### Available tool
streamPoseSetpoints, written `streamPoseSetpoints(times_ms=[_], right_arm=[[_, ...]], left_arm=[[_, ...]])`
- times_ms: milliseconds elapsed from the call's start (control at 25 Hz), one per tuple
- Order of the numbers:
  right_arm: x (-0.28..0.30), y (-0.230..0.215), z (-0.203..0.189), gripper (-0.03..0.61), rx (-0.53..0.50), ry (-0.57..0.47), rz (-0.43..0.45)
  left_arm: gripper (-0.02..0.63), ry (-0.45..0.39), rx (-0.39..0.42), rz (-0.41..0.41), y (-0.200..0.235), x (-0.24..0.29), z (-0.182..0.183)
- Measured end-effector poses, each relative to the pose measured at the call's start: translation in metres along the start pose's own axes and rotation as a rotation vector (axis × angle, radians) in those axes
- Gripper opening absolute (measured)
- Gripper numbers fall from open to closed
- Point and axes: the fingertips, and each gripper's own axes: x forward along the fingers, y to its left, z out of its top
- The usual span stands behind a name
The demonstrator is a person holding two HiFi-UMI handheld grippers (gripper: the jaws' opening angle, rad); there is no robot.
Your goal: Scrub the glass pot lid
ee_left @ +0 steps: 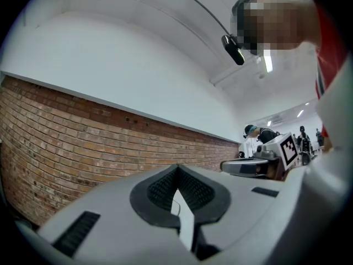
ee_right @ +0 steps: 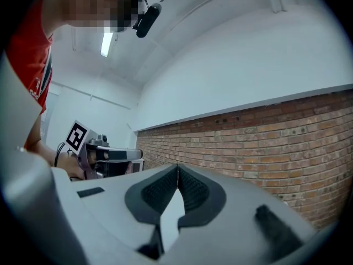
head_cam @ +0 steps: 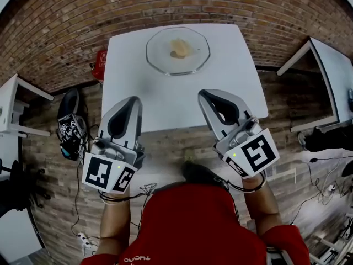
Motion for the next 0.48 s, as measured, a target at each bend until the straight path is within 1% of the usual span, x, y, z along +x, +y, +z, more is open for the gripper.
streamPoseSetpoints(times_ms=[240,480], right_arm=[[0.049,-0.055,-0.009,0.029,-0.018,0.027,0.04],[0.098,-0.082,-0.021,0.029,-0.013,0.054,0.057]], left_arm=[[0.017,0.018,0.011,0.046,0.03,0.062,0.0],[0.017,0.047,0.008,0.066,0.058,0.105,-0.013]])
